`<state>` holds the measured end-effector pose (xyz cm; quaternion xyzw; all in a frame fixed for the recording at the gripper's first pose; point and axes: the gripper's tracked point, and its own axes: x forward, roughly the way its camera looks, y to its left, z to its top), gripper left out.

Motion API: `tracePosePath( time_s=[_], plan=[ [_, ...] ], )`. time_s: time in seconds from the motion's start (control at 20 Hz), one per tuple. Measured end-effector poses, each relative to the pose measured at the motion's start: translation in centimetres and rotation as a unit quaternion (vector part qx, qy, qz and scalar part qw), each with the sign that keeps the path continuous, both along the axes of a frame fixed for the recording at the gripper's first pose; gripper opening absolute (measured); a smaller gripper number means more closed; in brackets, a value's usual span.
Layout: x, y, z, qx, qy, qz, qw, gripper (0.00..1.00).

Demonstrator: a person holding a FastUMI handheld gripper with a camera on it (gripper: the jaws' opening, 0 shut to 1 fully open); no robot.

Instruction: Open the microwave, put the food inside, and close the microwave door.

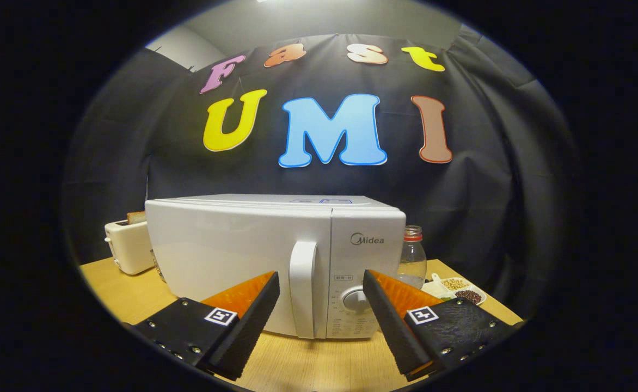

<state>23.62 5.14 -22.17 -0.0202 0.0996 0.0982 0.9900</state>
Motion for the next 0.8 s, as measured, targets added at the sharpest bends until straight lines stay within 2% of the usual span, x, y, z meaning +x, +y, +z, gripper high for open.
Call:
tracePosePath(
  time_s=[0.1, 0.2, 0.25, 0.35, 0.4, 0.45, 0.55, 0.6, 0.65, 0.75, 0.8],
  plan=[
    [0.6, 0.4, -1.1, 0.003, 0.012, -0.006, 1.0, 0.95],
    [0.7, 1.2, -2.1, 0.007, 0.024, 0.0, 1.0, 0.8],
    [0.9, 1.4, -2.5, 0.002, 0.028, -0.003, 1.0, 0.79],
    [0.8, 1.5, -2.8, -0.002, 0.03, -0.004, 1.0, 0.63],
    [0.7, 1.7, -2.7, 0.001, 0.032, -0.005, 0.999, 0.48],
    [1.1, 1.9, -2.9, 0.004, 0.036, -0.004, 0.999, 0.42],
    [1.4, 2.2, -3.0, 0.012, 0.052, -0.005, 0.999, 0.39],
    [1.6, 2.1, -3.3, 0.01, 0.057, -0.013, 0.998, 0.33],
    [1.4, 2.1, -3.2, 0.003, 0.057, -0.015, 0.998, 0.33],
    [1.1, 2.2, -3.3, -0.005, 0.058, -0.021, 0.998, 0.26],
    [1.2, 2.2, -3.3, -0.014, 0.064, -0.019, 0.998, 0.17]
  ],
)
